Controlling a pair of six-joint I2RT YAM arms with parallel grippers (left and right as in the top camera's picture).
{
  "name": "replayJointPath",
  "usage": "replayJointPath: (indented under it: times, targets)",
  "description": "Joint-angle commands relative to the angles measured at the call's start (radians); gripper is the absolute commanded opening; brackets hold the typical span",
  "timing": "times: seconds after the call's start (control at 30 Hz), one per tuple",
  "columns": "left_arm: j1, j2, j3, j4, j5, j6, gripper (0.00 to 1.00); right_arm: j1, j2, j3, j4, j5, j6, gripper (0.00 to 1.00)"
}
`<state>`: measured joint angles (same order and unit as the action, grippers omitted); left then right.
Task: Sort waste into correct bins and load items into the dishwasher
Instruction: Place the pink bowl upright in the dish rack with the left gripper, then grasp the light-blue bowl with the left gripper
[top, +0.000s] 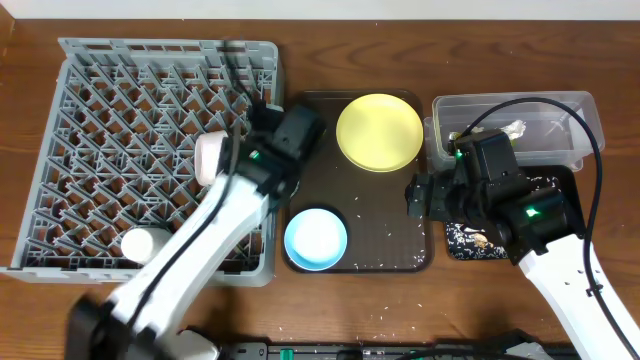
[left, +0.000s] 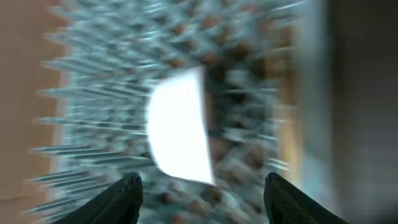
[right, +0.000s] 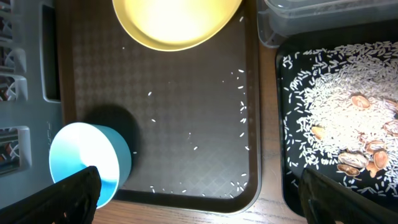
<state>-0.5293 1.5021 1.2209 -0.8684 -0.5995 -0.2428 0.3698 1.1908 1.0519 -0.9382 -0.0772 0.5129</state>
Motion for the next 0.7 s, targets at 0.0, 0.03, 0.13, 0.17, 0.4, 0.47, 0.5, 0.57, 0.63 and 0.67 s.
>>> replayJointPath:
  times: [0.0, 0.03, 0.13, 0.17, 0.4, 0.47, 0.5, 0.57, 0.63, 0.67]
  targets:
    - [-0.018, -0.114, 0.009, -0.007, 0.518, -0.021, 0.60, -0.011, 0.000, 0.012, 0.000, 0.009, 0.006, 0.99]
    - [-0.026, -0.125, 0.009, -0.011, 0.614, -0.022, 0.58, -0.010, 0.000, 0.012, 0.001, 0.009, 0.006, 0.99]
    - [-0.075, -0.114, -0.003, -0.037, 0.692, -0.043, 0.53, -0.011, 0.000, 0.012, 0.003, 0.009, 0.006, 0.99]
    - [-0.098, -0.101, -0.018, -0.039, 0.678, -0.057, 0.53, -0.011, 0.000, 0.012, 0.003, 0.009, 0.006, 0.99]
    - [-0.197, 0.095, -0.064, -0.044, 0.407, -0.137, 0.53, -0.010, 0.000, 0.012, 0.003, 0.009, 0.007, 0.99]
    - [-0.196, 0.174, -0.064, -0.040, 0.380, -0.137, 0.53, -0.010, 0.000, 0.012, 0.003, 0.009, 0.007, 0.99]
    - [-0.196, 0.201, -0.064, -0.040, 0.378, -0.137, 0.53, -0.010, 0.000, 0.012, 0.003, 0.009, 0.007, 0.99]
    - [-0.197, 0.256, -0.064, -0.043, 0.378, -0.138, 0.52, -0.010, 0.000, 0.012, 0.003, 0.009, 0.007, 0.99]
    - [-0.197, 0.308, -0.064, -0.060, 0.378, -0.178, 0.51, -0.010, 0.000, 0.012, 0.003, 0.009, 0.006, 0.99]
    - [-0.197, 0.335, -0.064, -0.070, 0.395, -0.217, 0.51, -0.010, 0.000, 0.012, 0.003, 0.009, 0.007, 0.99]
